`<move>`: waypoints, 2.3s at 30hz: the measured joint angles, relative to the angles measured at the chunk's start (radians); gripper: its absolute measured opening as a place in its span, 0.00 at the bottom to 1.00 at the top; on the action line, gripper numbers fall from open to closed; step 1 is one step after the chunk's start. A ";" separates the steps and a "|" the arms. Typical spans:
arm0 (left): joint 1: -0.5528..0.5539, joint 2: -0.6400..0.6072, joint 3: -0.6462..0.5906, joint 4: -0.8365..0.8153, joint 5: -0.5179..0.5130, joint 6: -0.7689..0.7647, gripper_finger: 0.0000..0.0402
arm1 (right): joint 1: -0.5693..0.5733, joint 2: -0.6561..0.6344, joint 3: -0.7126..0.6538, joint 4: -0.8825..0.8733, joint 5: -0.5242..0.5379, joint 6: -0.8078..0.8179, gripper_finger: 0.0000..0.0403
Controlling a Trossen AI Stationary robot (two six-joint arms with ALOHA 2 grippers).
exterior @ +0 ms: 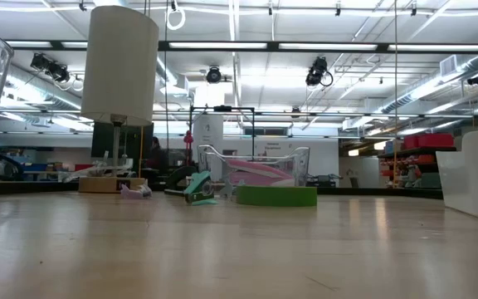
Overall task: Pick and place Stapler, Stapler remover, tape
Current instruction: Put the green tape into the bottom transparent bin
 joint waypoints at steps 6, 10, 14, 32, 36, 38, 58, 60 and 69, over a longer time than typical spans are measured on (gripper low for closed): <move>-0.070 0.036 0.000 -0.077 0.026 -0.038 0.22 | 0.000 0.000 -0.001 -0.020 0.000 -0.035 0.61; -0.118 0.082 0.000 -0.122 0.042 -0.039 0.22 | 0.000 0.000 -0.001 -0.060 0.023 -0.052 0.51; -0.158 0.136 0.000 -0.209 0.039 -0.036 0.22 | 0.000 0.000 -0.001 -0.068 0.027 -0.052 0.40; -0.377 0.342 0.000 -0.359 -0.122 -0.062 0.22 | 0.002 0.000 -0.001 -0.131 0.026 -0.061 0.02; -0.430 0.385 0.000 -0.415 -0.226 -0.095 0.22 | 0.002 0.001 -0.001 -0.131 0.026 -0.061 0.01; -0.444 0.400 -0.001 -0.450 -0.277 -0.097 0.22 | 0.002 0.001 -0.001 -0.131 0.026 -0.061 0.01; -0.622 0.421 -0.011 -0.665 -0.515 -0.501 0.22 | 0.002 0.001 -0.001 -0.142 0.025 -0.069 0.00; -0.643 0.430 -0.030 -0.661 -0.509 -0.519 0.22 | 0.002 0.001 -0.001 -0.142 0.026 -0.069 0.00; -0.652 0.457 -0.132 -0.654 -0.516 -0.515 0.23 | 0.002 0.001 -0.001 -0.140 0.025 -0.072 0.00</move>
